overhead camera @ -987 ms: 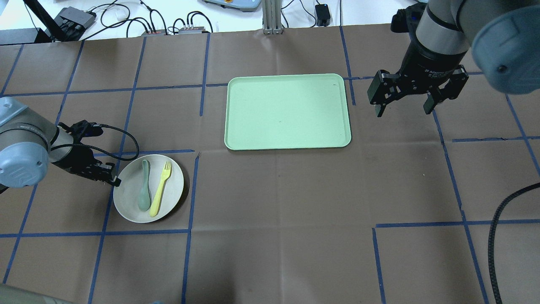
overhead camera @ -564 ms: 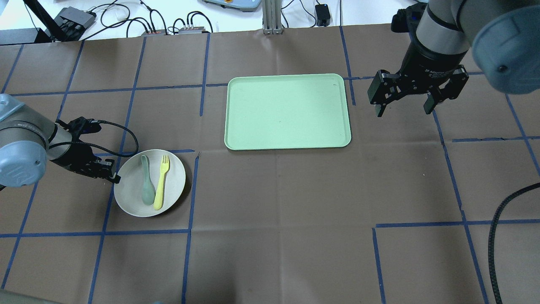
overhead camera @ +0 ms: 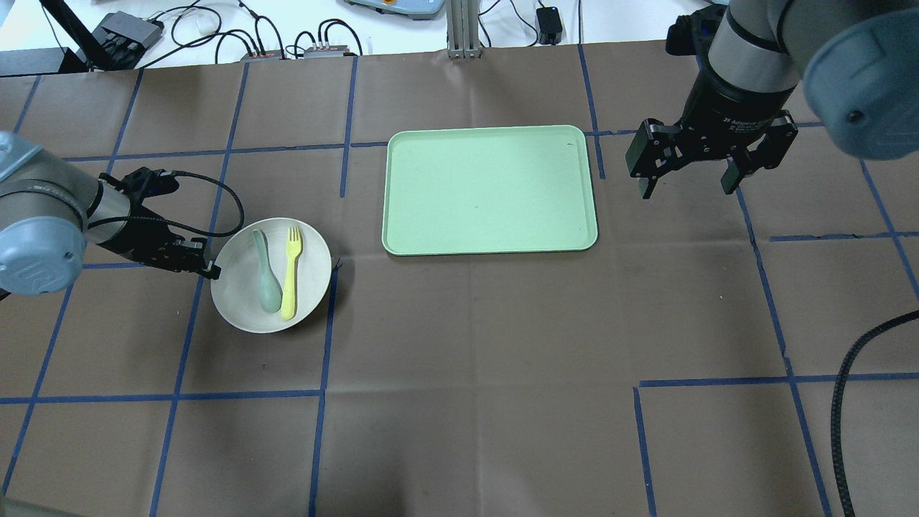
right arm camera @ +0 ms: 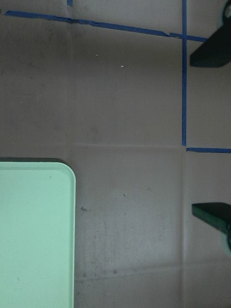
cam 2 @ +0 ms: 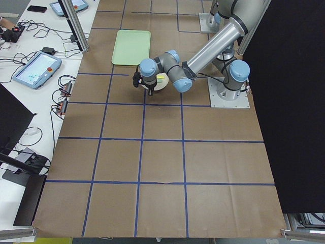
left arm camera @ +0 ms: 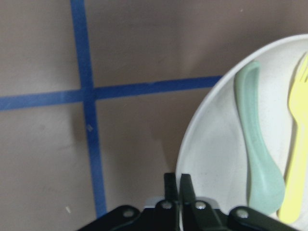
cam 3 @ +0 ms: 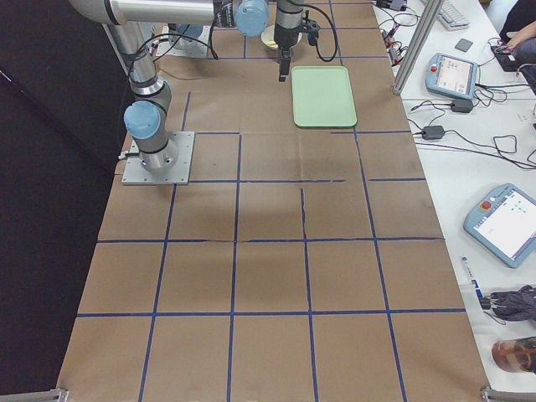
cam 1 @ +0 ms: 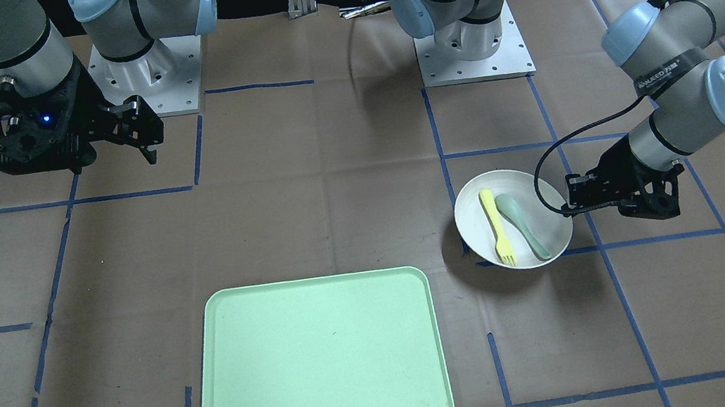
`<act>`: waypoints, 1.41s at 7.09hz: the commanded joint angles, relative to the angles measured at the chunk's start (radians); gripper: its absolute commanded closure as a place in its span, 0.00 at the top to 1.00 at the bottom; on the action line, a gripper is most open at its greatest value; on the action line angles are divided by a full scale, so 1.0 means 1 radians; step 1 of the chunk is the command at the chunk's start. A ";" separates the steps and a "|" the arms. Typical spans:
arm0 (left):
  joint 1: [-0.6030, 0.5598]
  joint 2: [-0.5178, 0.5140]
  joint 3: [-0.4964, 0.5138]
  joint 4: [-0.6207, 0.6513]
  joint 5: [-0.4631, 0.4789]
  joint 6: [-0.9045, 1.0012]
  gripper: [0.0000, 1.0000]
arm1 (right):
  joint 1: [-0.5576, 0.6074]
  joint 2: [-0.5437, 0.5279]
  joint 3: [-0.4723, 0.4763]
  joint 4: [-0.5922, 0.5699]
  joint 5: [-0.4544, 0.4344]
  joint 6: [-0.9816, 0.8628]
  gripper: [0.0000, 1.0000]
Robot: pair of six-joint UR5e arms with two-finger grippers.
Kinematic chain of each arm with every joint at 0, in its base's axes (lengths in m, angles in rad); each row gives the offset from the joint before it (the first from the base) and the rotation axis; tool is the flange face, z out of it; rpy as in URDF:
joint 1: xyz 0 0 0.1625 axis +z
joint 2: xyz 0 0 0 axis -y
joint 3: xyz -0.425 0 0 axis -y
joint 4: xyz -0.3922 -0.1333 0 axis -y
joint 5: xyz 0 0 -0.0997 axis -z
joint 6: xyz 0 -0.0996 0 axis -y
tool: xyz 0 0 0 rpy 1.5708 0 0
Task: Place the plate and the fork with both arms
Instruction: 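Lift the plate with the left gripper and carry it onto the green tray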
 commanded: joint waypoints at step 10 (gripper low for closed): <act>-0.512 -0.459 0.647 -0.111 -0.037 -0.457 0.00 | 0.000 0.000 0.000 0.000 -0.002 0.000 1.00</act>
